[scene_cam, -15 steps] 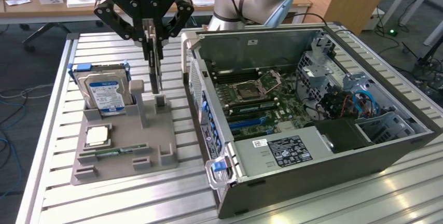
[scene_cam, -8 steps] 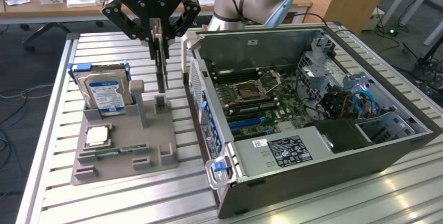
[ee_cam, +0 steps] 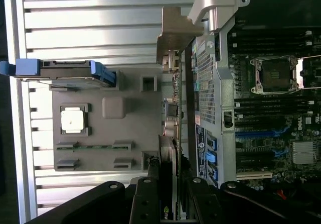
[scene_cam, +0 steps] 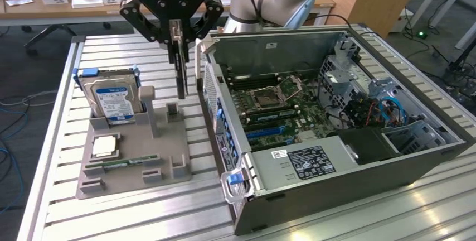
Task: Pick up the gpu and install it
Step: 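Pick up the gpu and move the gpu toward the slot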
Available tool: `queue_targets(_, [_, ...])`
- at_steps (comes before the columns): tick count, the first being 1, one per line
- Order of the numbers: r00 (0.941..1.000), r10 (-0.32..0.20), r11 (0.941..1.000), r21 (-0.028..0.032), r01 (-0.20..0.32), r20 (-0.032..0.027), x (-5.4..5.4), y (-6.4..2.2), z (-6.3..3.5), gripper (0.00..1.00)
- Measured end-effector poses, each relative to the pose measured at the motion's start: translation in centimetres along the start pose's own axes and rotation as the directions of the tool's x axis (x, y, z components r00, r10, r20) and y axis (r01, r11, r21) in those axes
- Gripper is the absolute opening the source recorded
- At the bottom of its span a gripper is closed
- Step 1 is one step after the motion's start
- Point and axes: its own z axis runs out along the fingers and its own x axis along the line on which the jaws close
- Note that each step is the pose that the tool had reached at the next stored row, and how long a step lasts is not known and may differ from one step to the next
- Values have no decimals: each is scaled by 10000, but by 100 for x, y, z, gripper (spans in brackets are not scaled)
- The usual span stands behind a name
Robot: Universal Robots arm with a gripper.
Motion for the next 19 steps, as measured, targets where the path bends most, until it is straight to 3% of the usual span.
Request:
queue_targets(6, [10000,-1,10000,0,1,0,-78,5,2,26])
queue_targets(14, [10000,-2,10000,0,2,-1,-88,6,2,26])
queue_targets(19, [10000,1,10000,0,-1,-2,-198,13,5,26])
